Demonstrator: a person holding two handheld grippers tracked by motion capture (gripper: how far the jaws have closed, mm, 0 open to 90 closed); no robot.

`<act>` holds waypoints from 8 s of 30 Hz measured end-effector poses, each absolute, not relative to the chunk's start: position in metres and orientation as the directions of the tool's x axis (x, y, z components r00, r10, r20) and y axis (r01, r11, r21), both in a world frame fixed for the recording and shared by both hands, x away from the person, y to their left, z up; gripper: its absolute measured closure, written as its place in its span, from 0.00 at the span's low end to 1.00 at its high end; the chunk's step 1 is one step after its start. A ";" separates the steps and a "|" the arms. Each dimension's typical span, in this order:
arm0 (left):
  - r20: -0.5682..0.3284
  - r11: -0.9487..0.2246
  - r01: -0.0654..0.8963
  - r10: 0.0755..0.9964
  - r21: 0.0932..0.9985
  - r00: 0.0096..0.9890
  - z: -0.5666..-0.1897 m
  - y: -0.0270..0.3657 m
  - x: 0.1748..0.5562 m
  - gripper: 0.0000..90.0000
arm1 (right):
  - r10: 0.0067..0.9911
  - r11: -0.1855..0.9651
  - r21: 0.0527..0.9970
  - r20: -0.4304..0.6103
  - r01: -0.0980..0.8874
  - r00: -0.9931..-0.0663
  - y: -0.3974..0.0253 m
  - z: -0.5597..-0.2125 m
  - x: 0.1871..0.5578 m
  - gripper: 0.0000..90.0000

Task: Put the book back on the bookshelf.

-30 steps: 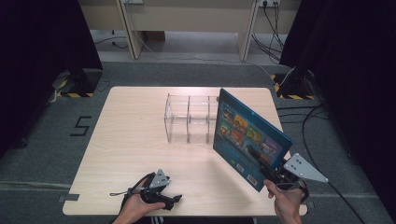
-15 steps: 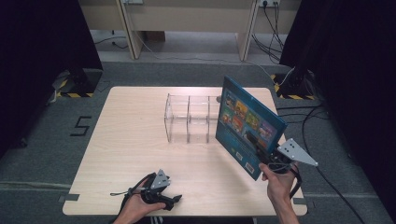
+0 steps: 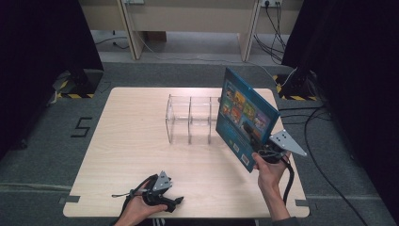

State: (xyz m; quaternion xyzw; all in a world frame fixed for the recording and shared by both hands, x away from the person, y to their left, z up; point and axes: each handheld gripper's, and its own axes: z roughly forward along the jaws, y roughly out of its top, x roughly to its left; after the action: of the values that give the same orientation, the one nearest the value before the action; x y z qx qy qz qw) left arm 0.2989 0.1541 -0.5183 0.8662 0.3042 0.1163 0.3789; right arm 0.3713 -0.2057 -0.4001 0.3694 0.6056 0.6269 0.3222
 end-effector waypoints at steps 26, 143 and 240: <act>-0.029 -0.535 0.430 0.601 0.727 0.798 -0.518 0.152 0.298 0.17 | 0.926 -0.060 0.998 0.066 0.029 -0.372 -0.158 -0.414 0.412 0.91; -0.023 -0.552 0.407 0.574 0.728 0.819 -0.519 0.147 0.295 0.16 | 0.829 -0.158 0.882 0.363 0.444 -0.425 -0.184 -0.482 0.364 0.57; -0.022 -0.563 0.369 0.527 0.740 0.850 -0.522 0.148 0.293 0.08 | 0.781 0.056 0.904 0.224 0.424 -0.582 -0.214 -0.476 0.298 0.18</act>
State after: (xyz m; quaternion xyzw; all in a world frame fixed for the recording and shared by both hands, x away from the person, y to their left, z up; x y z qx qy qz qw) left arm 0.2929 0.1479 -0.5224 0.8782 0.2548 0.1009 0.3919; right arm 0.2979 -0.2142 -0.4755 0.4258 0.7076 0.5390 0.1659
